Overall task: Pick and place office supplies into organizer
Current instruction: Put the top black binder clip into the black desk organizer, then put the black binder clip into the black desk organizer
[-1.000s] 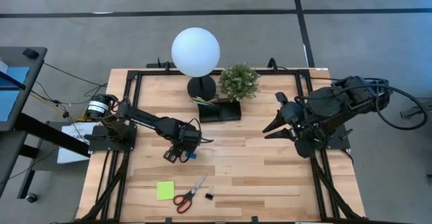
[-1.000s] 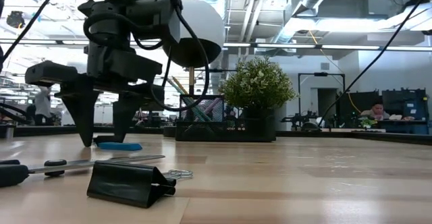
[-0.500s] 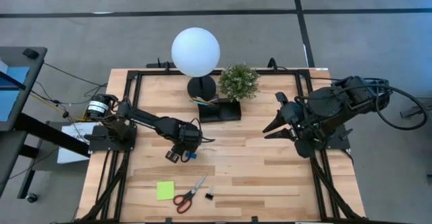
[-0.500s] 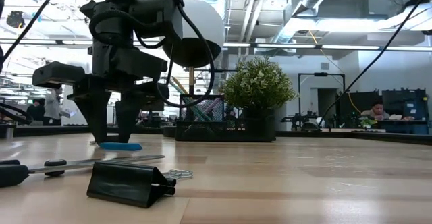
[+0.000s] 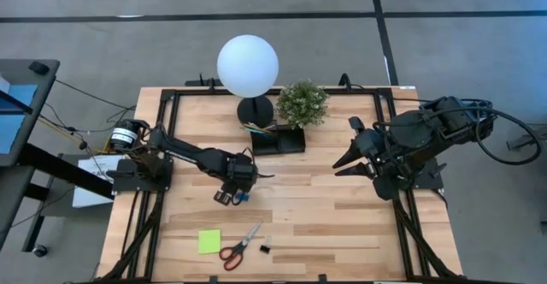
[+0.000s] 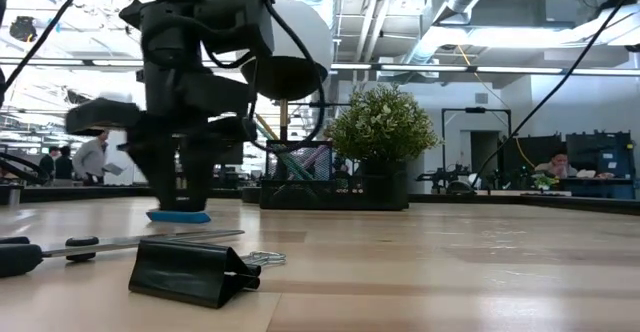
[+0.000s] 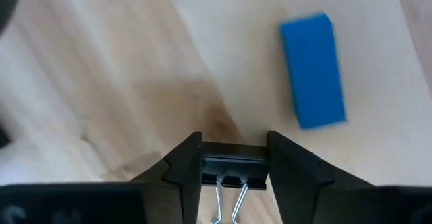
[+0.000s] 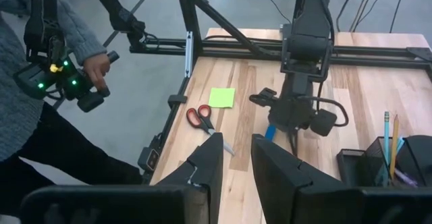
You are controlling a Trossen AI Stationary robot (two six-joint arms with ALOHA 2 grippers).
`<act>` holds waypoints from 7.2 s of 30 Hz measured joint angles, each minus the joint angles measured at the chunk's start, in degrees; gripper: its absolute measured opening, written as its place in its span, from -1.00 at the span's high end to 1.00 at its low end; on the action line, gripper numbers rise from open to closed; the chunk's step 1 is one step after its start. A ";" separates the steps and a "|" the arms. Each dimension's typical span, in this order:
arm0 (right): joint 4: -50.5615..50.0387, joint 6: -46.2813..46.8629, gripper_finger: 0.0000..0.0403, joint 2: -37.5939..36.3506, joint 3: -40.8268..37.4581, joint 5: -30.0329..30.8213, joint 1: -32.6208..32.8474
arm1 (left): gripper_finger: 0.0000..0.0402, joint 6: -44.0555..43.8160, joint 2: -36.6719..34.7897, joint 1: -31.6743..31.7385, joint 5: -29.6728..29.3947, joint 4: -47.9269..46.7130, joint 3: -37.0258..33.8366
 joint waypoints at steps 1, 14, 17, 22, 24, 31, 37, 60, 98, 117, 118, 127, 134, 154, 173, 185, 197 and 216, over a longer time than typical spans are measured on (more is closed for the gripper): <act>0.00 0.00 0.65 0.00 0.00 0.00 0.00 | 0.38 -1.10 0.01 0.04 -0.37 0.22 0.44; -0.04 -0.11 0.65 0.00 0.00 0.00 0.00 | 0.37 -3.87 -0.06 7.20 -9.36 5.31 14.70; -0.06 -0.07 0.65 0.00 0.00 -0.01 0.01 | 0.36 -2.43 -0.06 9.87 -6.94 5.87 14.17; -0.10 -0.09 0.65 0.02 0.00 -0.02 0.02 | 0.34 -0.42 2.83 12.31 -9.45 6.70 13.04; -0.11 -0.09 0.65 0.02 0.00 -0.02 0.02 | 0.33 -0.38 4.84 12.88 -9.56 8.55 13.07; -0.12 -0.04 0.65 0.04 0.00 -0.02 0.02 | 0.19 -1.38 8.34 13.07 -13.83 12.57 13.25; -0.13 -0.04 0.65 0.04 0.00 -0.02 0.02 | 0.14 -1.02 7.97 13.68 -15.19 13.16 13.59; -3.21 -0.04 0.65 0.04 0.00 -0.10 0.04 | 0.12 -9.57 7.77 6.00 10.18 -13.84 32.98; -11.63 -13.57 0.65 0.04 0.00 -0.15 -5.25 | 0.12 -108.15 22.52 -21.83 14.83 4.06 33.72; -11.29 -12.61 0.65 0.04 0.00 -0.24 -5.25 | 0.12 -110.25 23.42 -22.25 10.47 2.42 33.74; -11.29 -12.61 0.65 0.04 0.00 -0.24 -5.25 | 0.12 -110.25 23.42 -22.25 10.49 2.40 33.74; -11.30 -12.59 0.65 0.04 0.00 -0.24 -5.25 | 0.12 -107.22 23.42 -21.38 9.95 3.81 33.74; -11.32 -12.59 0.65 0.04 0.00 -0.24 -5.25 | 0.02 -104.57 23.42 -20.60 9.32 7.49 33.74; -11.54 -13.06 0.65 0.04 0.00 -0.24 -5.25 | -0.20 -113.14 24.72 -21.73 7.22 5.73 33.76; -11.18 -13.09 0.65 0.00 -0.02 -0.24 -5.24 | -0.19 -117.77 27.77 -21.30 12.14 4.36 34.07; -7.06 -12.04 0.65 0.99 -8.72 -12.53 -2.67 | 0.04 -117.43 27.79 -19.25 14.43 2.86 33.89; 25.56 -4.24 0.65 0.96 -35.49 -34.34 0.31 | 0.07 -112.46 27.79 -19.21 12.60 3.98 33.76; 85.26 38.37 0.67 1.63 -79.78 -1.82 8.73 | -0.01 -108.68 27.81 -19.23 9.27 7.12 33.72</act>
